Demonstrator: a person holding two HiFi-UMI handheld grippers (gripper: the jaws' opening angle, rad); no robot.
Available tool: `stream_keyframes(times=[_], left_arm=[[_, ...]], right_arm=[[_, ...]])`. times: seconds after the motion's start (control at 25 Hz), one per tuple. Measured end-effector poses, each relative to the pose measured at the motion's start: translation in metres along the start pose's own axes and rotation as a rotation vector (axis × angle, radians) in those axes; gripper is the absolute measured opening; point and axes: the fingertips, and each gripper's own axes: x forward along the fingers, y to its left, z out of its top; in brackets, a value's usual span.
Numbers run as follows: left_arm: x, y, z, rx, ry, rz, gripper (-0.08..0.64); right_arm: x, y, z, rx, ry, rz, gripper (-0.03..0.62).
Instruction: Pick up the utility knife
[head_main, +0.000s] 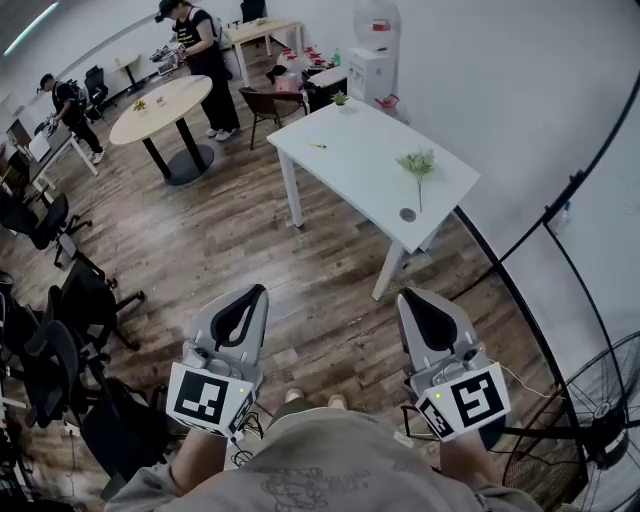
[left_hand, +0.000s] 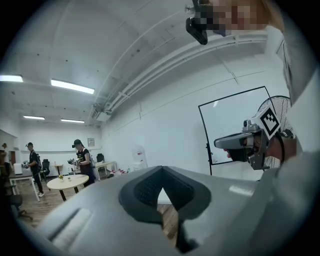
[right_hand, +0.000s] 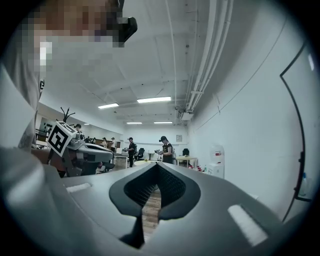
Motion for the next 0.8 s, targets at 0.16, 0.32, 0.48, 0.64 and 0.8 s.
stream_keyframes(times=[0.16, 0.32, 0.48, 0.64, 0.8], left_arm=[[0.004, -0.008, -0.001, -0.007, -0.004, -0.003, 0.000], [0.012, -0.008, 0.002, 0.001, -0.003, -0.012, 0.000], [0.018, -0.003, 0.007, 0.001, -0.016, -0.006, 0.000], [0.024, 0.004, 0.001, -0.001, -0.004, 0.008, 0.000], [0.039, 0.012, -0.006, -0.014, 0.007, -0.015, 0.000]], right_arm=[[-0.005, -0.003, -0.003, -0.001, -0.001, 0.003, 0.029], [-0.008, -0.012, 0.001, 0.006, -0.024, -0.018, 0.028], [-0.005, -0.030, -0.002, 0.014, -0.007, -0.055, 0.194], [0.002, -0.037, -0.006, 0.018, -0.013, -0.072, 0.249], [0.021, -0.038, -0.012, 0.019, -0.001, -0.054, 0.244]])
